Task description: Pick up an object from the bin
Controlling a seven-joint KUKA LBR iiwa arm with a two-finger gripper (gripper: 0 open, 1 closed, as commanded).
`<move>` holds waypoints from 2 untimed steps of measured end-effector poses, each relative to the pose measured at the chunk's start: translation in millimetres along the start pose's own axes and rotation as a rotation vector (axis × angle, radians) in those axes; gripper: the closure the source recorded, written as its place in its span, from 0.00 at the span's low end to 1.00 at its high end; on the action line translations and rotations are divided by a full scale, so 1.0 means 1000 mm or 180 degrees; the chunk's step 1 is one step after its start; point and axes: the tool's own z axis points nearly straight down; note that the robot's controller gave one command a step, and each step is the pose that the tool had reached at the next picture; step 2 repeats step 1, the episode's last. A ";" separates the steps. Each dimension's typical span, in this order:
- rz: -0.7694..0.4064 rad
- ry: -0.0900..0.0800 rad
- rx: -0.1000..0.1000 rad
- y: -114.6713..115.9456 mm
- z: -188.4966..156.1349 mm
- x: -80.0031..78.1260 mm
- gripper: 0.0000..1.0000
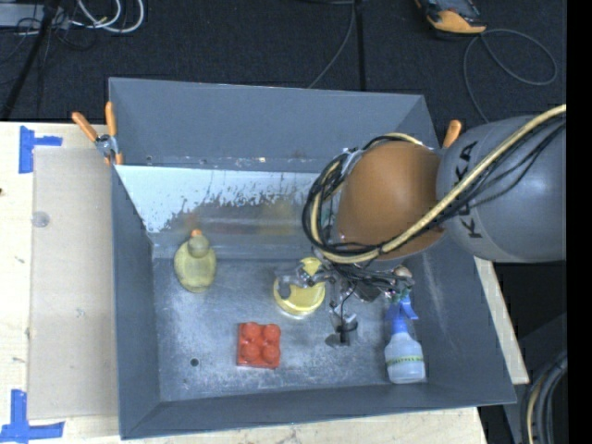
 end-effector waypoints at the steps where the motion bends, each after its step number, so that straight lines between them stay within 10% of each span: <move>1: -0.0260 0.0014 0.0002 -0.022 -0.055 -0.004 0.00; 2: -0.0260 0.0014 0.0002 -0.022 -0.055 -0.004 0.00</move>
Offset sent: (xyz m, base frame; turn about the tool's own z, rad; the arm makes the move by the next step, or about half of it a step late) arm 0.0179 -0.0692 0.0466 0.0292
